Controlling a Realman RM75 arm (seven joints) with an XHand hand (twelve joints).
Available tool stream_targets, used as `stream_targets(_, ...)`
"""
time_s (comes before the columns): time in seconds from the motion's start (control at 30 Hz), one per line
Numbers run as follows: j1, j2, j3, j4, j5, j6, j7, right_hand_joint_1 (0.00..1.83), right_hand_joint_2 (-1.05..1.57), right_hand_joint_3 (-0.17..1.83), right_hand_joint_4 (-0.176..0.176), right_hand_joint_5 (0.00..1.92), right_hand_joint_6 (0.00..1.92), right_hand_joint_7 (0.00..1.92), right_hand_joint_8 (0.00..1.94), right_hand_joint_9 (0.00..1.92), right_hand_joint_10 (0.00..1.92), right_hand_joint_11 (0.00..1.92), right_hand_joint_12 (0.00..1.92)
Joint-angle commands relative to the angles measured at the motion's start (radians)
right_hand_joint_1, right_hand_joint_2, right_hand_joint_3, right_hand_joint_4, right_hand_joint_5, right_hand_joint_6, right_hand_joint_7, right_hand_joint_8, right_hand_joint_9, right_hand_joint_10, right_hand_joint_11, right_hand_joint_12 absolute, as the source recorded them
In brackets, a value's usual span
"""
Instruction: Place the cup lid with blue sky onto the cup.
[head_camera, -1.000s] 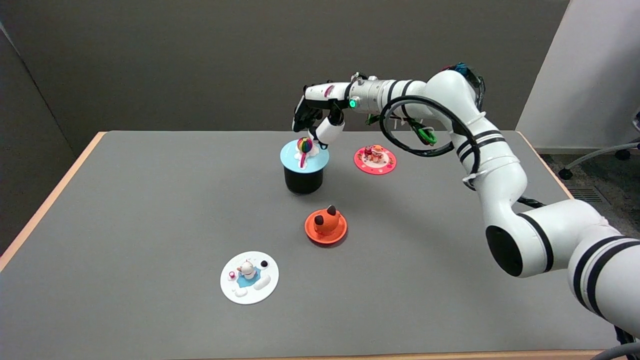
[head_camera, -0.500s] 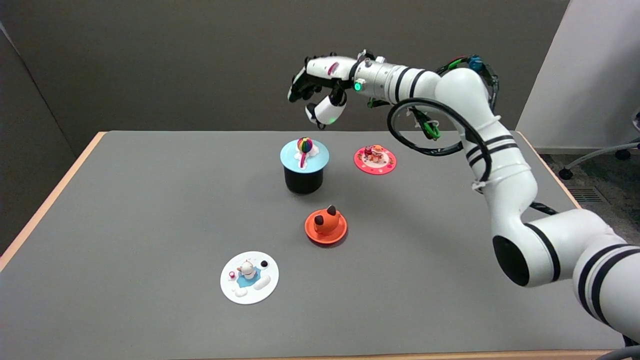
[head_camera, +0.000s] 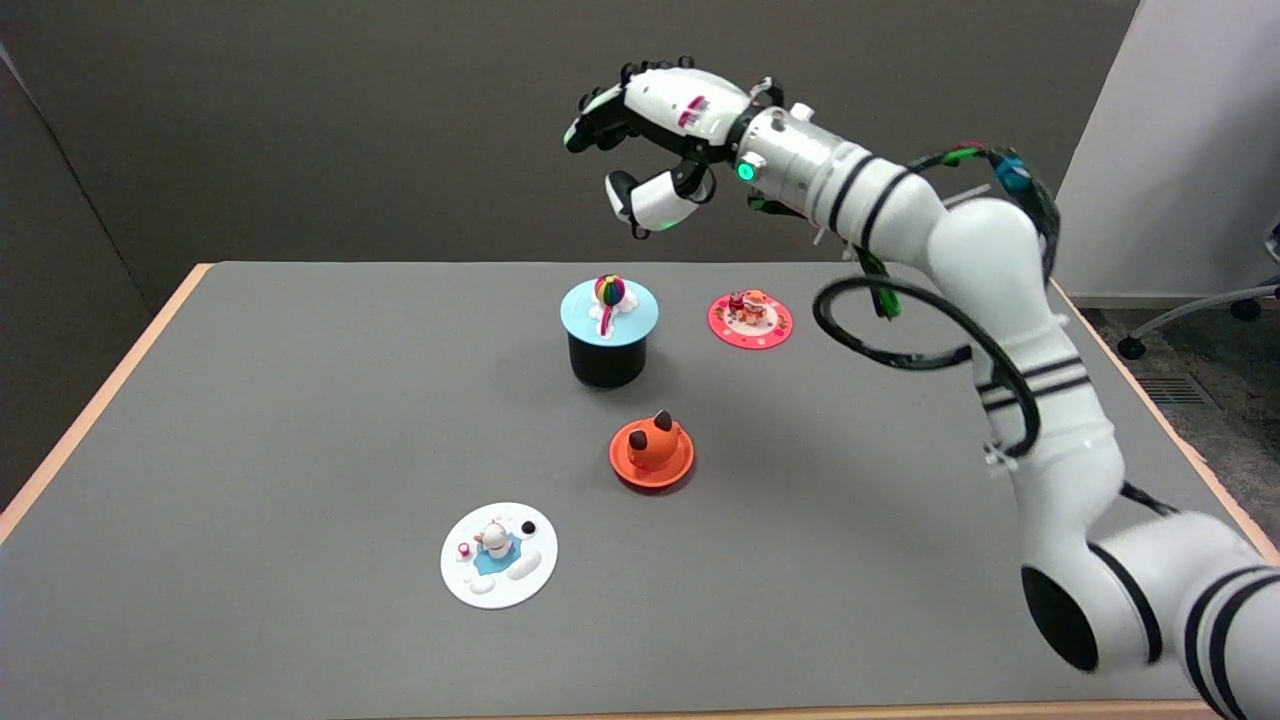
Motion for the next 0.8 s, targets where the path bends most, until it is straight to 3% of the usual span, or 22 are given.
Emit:
stream_targets(0.03,-0.352,0.017,0.159,-0.33,0.174,0.21,-0.01,0.97,0.8,1.15,-0.137,0.72,0.2,0.68,0.17,0.69,0.22,0.24,1.42)
stream_targets(0.8,-0.597,0.011,0.209,-0.371,0.352,0.538,-0.006,0.97,0.81,1.12,-0.13,0.74,0.2,0.7,0.17,0.68,0.21,0.23,1.39)
